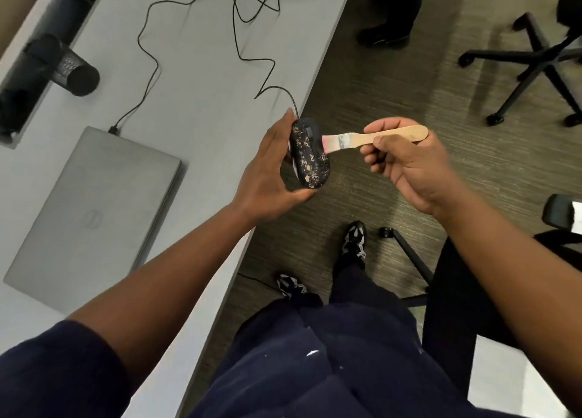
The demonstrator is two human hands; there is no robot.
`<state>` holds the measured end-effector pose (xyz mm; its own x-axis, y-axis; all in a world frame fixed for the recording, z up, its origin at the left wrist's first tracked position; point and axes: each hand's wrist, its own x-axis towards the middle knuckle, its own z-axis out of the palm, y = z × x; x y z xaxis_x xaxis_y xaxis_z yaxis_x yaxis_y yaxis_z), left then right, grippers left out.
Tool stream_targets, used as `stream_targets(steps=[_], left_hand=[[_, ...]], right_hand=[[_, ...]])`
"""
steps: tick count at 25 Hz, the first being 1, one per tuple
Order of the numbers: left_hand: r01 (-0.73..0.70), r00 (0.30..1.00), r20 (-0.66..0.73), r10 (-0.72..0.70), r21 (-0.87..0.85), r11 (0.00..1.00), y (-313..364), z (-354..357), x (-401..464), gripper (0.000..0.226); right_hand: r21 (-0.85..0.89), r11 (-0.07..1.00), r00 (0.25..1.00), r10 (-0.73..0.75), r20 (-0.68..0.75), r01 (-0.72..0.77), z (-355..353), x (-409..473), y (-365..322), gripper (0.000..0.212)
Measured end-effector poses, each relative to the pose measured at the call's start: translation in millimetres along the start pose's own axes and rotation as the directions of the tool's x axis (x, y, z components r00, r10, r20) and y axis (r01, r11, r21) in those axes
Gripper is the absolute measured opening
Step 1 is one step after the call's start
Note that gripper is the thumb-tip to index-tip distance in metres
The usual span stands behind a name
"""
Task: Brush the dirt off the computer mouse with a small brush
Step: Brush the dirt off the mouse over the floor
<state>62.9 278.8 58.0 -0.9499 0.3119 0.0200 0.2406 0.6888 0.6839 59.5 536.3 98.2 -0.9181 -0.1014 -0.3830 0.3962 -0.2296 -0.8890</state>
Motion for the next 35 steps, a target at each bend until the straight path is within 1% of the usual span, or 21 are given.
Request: stream_targets(steps=[4, 8, 15, 18, 21, 26, 27, 30, 32, 33, 35], left_hand=[[-0.013, 1.000, 0.013, 0.013, -0.018, 1.000, -10, -8, -19, 0.129], [-0.004, 1.000, 0.002, 0.004, -0.046, 0.999, -16, -8, -28, 0.128], [0.041, 0.999, -0.025, -0.042, -0.050, 0.998, -12, -2, -23, 0.128], [0.059, 0.998, -0.034, -0.060, -0.042, 0.997, -3, 0, -20, 0.129], [0.075, 0.994, -0.079, -0.077, -0.024, 0.997, 5, 5, -18, 0.126], [0.110, 0.982, -0.158, -0.106, 0.018, 0.994, 16, 13, -18, 0.124], [0.110, 0.981, -0.167, -0.103, 0.028, 0.994, 18, 14, -19, 0.124], [0.107, 0.982, -0.160, -0.100, 0.036, 0.994, 26, 17, -21, 0.125], [0.113, 0.983, -0.150, -0.107, 0.036, 0.993, 30, 18, -22, 0.124], [0.117, 0.983, -0.147, -0.110, 0.035, 0.993, 32, 18, -23, 0.124], [0.123, 0.982, -0.146, -0.117, 0.030, 0.992, 32, 20, -22, 0.125]], right_hand=[[0.002, 1.000, 0.999, 0.013, -0.052, -0.013, 22, -19, 10, 0.020], [0.000, 1.000, 0.998, 0.028, -0.061, -0.028, 27, -24, 7, 0.020], [0.044, 0.998, 0.999, 0.051, -0.011, -0.050, 17, -11, 1, 0.017], [0.062, 0.996, 0.997, 0.059, 0.042, -0.062, 10, -4, -1, 0.018], [0.024, 0.997, 0.992, 0.073, 0.107, -0.075, 0, 5, 0, 0.017], [-0.134, 0.990, 0.992, 0.056, 0.110, -0.041, -28, 16, 0, 0.017], [-0.133, 0.990, 0.992, 0.054, 0.113, -0.039, -32, 16, -1, 0.017], [-0.005, 0.999, 0.990, 0.051, 0.133, -0.050, -38, 14, -7, 0.014], [0.090, 0.994, 0.983, 0.050, 0.178, -0.067, -35, 12, -11, 0.014], [0.111, 0.991, 0.978, 0.052, 0.202, -0.075, -33, 12, -11, 0.017], [0.081, 0.994, 0.970, 0.051, 0.239, -0.072, -30, 11, -7, 0.022]])
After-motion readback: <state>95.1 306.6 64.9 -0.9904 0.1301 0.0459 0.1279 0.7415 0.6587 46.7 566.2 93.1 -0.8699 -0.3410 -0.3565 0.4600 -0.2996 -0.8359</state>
